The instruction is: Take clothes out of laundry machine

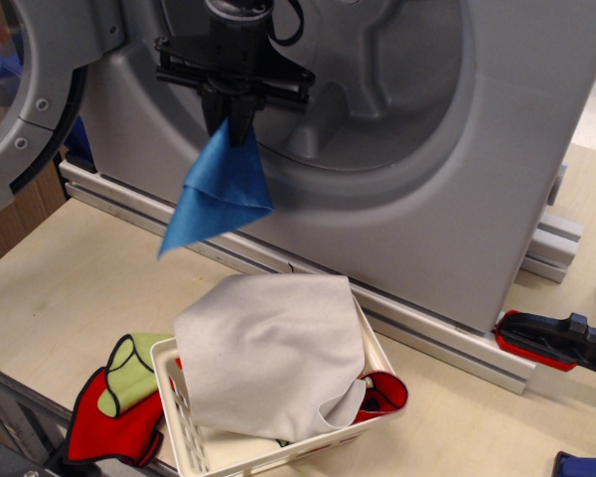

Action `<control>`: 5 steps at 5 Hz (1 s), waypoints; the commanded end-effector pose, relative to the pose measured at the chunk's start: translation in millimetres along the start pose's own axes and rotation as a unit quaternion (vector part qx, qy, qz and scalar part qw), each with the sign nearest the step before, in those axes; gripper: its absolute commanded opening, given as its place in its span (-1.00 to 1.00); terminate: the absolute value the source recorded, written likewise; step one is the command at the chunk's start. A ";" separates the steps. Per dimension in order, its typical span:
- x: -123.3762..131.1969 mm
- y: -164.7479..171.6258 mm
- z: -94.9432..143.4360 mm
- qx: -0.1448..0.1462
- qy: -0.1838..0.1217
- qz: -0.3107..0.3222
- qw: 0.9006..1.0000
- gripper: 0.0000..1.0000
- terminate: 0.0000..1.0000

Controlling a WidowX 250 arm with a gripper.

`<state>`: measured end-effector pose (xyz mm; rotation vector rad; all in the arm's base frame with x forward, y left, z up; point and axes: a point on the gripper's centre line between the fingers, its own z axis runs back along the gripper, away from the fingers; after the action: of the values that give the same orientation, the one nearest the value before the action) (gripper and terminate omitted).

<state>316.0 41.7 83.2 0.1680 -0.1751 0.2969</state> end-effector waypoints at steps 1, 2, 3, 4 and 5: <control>-60.5 -37.0 12.4 -0.079 -0.005 -0.049 0.996 -1.00 -1.00; -81.5 -59.5 -11.3 -0.075 0.033 -0.106 0.991 -1.00 -1.00; -100.9 -72.6 -43.1 -0.080 0.063 -0.146 0.984 -1.00 -1.00; -109.4 -79.3 -69.1 -0.089 0.106 -0.161 0.977 -1.00 -1.00; -119.5 -75.2 -79.1 -0.072 0.140 -0.165 0.974 -1.00 -1.00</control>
<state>239.9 -50.6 -44.5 0.0158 0.1390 -0.0215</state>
